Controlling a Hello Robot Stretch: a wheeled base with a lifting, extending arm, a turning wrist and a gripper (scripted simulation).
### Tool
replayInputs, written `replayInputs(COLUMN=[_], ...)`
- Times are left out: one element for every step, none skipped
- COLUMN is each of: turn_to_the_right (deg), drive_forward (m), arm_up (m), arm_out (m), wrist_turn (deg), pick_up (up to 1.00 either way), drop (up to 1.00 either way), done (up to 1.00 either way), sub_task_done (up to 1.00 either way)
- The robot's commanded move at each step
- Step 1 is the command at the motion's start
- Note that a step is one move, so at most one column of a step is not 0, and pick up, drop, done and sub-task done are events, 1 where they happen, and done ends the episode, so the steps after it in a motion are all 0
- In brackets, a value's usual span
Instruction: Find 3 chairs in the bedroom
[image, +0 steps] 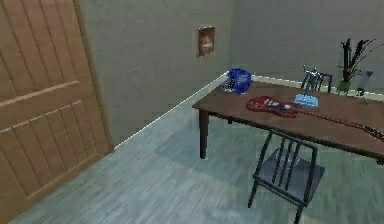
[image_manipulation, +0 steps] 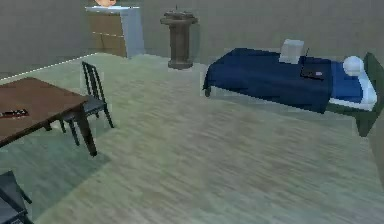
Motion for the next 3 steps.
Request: replayInputs(turn_to_the_right=[30.0, 0.0, 0.0], drive_forward=[0.00, 0.45, 0.00], arm_up=[0.00, 0.00, 0.00], arm_out=[0.00, 0.00, 0.00], wrist_turn=[0.0, 0.0, 0.0], pick_up=[0.00, 0.00, 0.00], drop=[0.00, 0.00, 0.00], done=[0.00, 0.00, 0.00], sub_task_done=[0.00, 0.00, 1.00])
